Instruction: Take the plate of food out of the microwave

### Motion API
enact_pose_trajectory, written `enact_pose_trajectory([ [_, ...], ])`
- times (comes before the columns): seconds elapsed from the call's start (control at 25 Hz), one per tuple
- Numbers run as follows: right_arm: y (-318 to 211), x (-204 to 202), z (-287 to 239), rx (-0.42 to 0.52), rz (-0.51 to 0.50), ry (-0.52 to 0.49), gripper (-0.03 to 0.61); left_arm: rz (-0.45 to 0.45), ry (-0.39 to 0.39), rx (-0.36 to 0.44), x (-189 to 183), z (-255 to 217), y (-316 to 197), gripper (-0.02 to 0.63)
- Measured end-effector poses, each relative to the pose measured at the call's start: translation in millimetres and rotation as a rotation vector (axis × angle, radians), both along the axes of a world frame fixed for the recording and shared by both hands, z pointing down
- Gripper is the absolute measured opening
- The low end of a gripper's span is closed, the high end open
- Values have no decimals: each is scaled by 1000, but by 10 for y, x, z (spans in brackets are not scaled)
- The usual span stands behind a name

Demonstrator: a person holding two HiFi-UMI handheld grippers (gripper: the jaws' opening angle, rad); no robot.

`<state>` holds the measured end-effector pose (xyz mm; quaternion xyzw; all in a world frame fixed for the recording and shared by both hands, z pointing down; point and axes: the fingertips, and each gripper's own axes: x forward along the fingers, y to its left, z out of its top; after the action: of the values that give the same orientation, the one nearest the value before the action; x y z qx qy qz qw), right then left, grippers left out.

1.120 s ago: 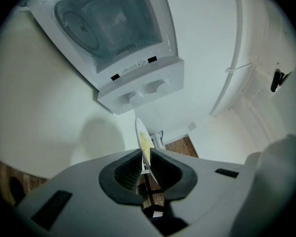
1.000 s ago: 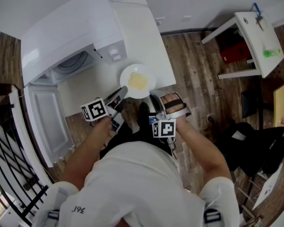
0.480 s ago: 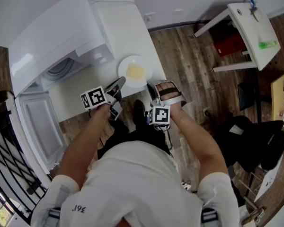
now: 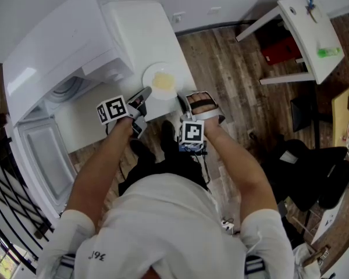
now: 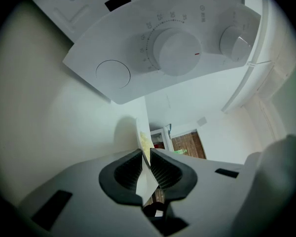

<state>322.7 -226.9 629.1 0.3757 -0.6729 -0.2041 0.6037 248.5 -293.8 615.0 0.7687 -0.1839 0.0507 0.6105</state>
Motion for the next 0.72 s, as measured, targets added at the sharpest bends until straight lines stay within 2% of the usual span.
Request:
enact_pose_trajectory([
  [0.4,-74,83,123,-23,7,7,31,11,-42,-37,79,127,-65,34],
  [0.72,-129,146,149,-20,5,11,31,44,-81,-15,131,115,-65,34],
])
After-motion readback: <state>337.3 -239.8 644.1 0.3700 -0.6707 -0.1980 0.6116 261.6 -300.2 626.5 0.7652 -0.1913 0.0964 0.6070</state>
